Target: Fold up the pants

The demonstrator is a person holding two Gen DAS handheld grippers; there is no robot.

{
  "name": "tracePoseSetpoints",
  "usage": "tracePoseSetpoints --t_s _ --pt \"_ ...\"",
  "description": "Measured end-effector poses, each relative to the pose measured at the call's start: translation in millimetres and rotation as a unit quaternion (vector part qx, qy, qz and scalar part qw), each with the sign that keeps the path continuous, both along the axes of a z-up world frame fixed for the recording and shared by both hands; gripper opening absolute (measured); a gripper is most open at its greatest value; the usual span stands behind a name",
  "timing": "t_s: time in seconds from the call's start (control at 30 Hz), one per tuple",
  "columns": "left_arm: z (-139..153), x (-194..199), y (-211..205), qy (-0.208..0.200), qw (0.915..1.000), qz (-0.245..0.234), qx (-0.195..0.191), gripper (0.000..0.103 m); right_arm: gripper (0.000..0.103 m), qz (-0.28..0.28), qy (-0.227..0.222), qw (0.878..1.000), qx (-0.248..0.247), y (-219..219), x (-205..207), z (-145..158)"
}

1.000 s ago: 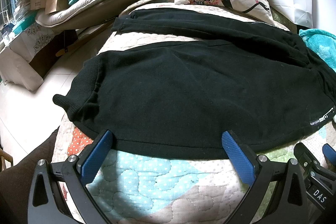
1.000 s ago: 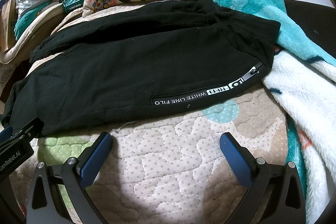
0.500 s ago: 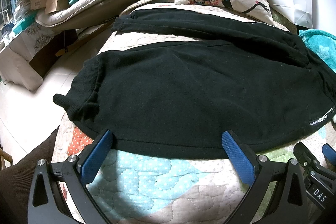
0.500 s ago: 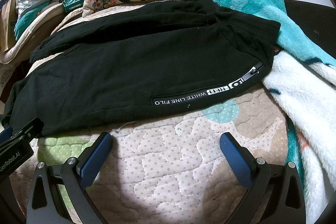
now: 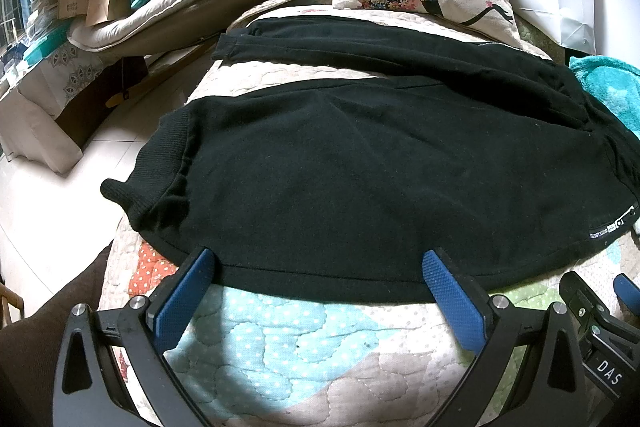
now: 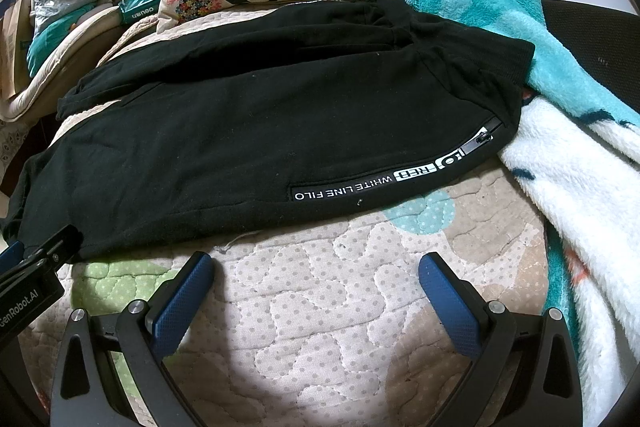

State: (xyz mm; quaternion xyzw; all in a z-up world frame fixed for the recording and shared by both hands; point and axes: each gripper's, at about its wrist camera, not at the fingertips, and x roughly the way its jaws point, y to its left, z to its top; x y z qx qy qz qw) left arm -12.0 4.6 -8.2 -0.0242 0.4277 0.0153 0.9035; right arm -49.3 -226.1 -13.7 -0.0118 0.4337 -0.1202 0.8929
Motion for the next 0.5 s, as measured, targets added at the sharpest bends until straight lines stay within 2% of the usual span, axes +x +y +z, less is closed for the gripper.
tracePoseSetpoints --t_s 0.5 --pt "-0.3 0.1 -0.1 0.0 1.0 0.0 0.0 0.103 0.103 0.0 0.0 1.0 0.0 0.0 0.1 0.0"
